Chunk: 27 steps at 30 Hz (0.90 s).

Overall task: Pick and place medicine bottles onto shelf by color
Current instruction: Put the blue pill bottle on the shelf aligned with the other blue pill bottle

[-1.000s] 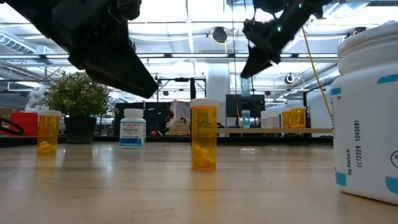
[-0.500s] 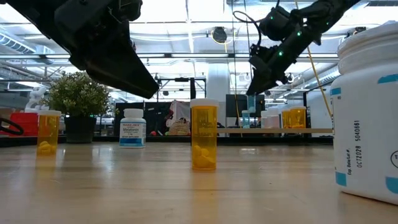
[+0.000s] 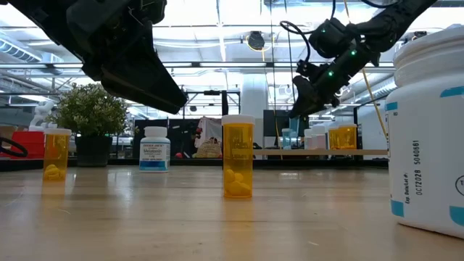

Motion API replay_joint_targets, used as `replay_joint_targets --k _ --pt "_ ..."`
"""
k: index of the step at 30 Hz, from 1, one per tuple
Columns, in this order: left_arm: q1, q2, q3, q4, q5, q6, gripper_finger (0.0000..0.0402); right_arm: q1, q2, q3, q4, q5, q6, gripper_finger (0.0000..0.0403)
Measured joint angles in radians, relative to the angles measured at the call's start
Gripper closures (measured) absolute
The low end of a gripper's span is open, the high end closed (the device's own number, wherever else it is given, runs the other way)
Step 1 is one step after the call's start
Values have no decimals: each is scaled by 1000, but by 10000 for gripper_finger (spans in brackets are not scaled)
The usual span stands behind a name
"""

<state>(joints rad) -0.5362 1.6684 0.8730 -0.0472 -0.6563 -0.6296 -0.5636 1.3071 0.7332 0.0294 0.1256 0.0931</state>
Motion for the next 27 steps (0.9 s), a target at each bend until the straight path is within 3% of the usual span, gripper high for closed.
replay_joint_targets --k 8,27 --pt "0 0 0 0 0 4 174 -36 6 -18 11 -53 27 279" --pt "12 0 0 53 0 47 174 -42 68 -18 23 -56 30 279"
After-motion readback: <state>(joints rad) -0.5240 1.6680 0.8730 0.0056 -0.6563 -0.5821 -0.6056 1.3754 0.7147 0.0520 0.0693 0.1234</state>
